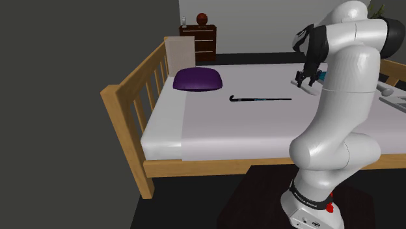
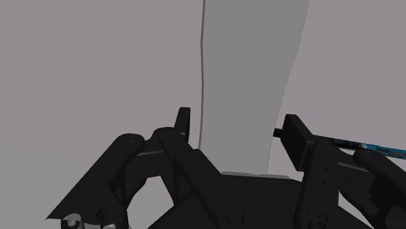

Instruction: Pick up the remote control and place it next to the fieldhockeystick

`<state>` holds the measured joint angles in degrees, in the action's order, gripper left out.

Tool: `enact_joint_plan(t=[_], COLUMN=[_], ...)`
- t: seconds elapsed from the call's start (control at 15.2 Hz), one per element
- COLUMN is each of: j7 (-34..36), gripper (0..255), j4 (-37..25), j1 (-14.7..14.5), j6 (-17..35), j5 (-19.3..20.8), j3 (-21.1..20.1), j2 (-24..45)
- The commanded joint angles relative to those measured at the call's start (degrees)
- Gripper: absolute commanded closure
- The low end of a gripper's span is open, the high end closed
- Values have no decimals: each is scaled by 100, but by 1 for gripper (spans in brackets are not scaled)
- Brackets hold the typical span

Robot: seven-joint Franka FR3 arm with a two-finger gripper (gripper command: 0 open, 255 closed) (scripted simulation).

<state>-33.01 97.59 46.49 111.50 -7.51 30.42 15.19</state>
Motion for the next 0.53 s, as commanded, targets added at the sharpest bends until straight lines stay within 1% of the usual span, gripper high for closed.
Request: enact_joint_plan(t=[0.0, 0.46], j7=[-141, -208], gripper=[255, 255], j4=[-44, 302], j1=[95, 112], j6=[68, 549], j5=[-81, -187], j3=[12, -30], j2=[133, 290])
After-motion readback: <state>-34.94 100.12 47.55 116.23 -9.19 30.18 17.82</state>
